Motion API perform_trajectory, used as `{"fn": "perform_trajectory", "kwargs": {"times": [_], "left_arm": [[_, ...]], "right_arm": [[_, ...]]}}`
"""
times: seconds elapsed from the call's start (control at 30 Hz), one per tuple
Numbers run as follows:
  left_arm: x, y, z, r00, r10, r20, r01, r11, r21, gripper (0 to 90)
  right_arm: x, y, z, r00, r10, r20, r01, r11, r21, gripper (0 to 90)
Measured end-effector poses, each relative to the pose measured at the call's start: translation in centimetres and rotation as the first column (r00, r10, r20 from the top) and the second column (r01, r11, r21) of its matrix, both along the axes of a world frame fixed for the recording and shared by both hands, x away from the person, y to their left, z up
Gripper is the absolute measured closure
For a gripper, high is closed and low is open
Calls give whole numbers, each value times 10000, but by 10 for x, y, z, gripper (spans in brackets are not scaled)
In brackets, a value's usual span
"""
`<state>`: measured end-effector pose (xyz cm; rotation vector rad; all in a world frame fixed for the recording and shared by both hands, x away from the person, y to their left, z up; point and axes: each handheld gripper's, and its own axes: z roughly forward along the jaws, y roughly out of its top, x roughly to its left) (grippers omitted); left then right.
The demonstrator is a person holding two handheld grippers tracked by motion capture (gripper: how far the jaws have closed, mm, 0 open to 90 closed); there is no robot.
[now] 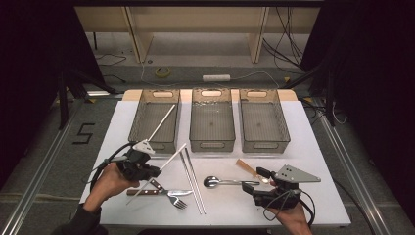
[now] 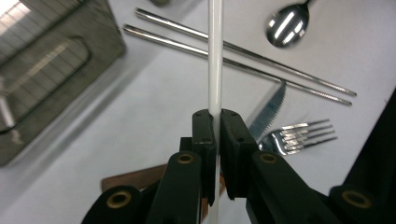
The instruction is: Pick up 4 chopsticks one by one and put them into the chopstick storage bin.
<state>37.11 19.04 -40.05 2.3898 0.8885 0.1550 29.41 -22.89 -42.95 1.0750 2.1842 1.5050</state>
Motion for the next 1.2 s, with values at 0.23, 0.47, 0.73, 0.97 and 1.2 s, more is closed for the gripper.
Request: {"fn": "perform_trajectory", "kwargs": {"times": [0.23, 0.47, 0.73, 0.97, 1.2], "left_arm": [[21, 6, 11, 9980, 549, 305, -540, 9981, -300, 846], [47, 10, 29, 9911, 1168, 637, -1133, 9920, -560, 846], [77, 19, 45, 9792, 1882, 757, -1823, 9802, -778, 846], [96, 24, 61, 9681, 2326, 927, -2242, 9701, -927, 846], [115, 24, 75, 9492, 2855, 1323, -2730, 9563, -1047, 846]], "right_arm": [[0, 0, -1, 10000, 2, 13, -2, 10000, -1, 249], [1, -1, -1, 10000, -13, -12, 13, 10000, 21, 249], [1, -1, -2, 10000, -17, -28, 17, 10000, 13, 249], [2, -2, -2, 10000, -24, -12, 25, 10000, 47, 249], [1, -2, -2, 10000, -10, -6, 10, 10000, 68, 249]]}}
